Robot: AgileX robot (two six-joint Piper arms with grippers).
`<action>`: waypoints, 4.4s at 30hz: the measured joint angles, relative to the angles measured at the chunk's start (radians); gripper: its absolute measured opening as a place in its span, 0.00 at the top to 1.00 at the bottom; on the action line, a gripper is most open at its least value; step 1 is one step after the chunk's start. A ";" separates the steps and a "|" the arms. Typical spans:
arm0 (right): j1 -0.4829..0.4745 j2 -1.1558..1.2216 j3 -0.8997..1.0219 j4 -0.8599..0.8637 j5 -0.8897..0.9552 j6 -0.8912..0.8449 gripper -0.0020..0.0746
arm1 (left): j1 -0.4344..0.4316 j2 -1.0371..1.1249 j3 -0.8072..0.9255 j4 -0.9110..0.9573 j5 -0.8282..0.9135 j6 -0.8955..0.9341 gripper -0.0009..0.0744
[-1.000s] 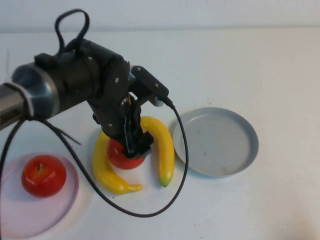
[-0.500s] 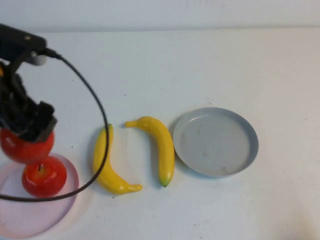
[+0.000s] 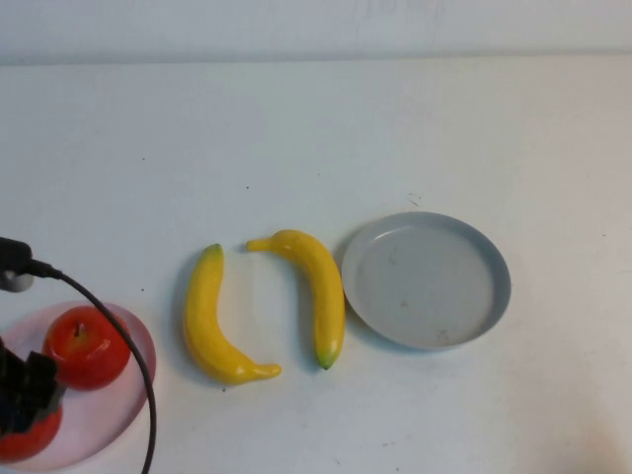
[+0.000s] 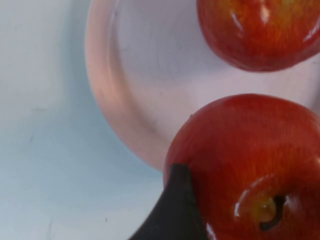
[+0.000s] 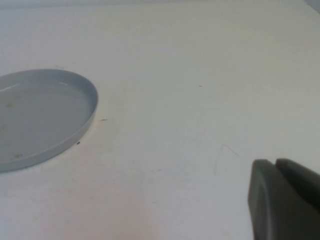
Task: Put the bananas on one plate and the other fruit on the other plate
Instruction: Put one type of fruit in the left plate, then put another type of fruit in the right plate
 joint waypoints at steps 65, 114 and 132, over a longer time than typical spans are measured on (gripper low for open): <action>0.000 0.000 0.000 0.000 0.000 0.000 1.00 | 0.005 -0.991 0.721 -0.090 -1.062 -0.038 0.98; 0.000 0.000 0.000 0.000 0.000 0.000 1.00 | 0.051 -1.156 0.829 -0.079 -0.664 -0.062 0.98; 0.000 0.000 0.000 0.645 -0.231 -0.037 1.00 | 0.051 -1.156 0.829 -0.079 -0.664 -0.062 0.98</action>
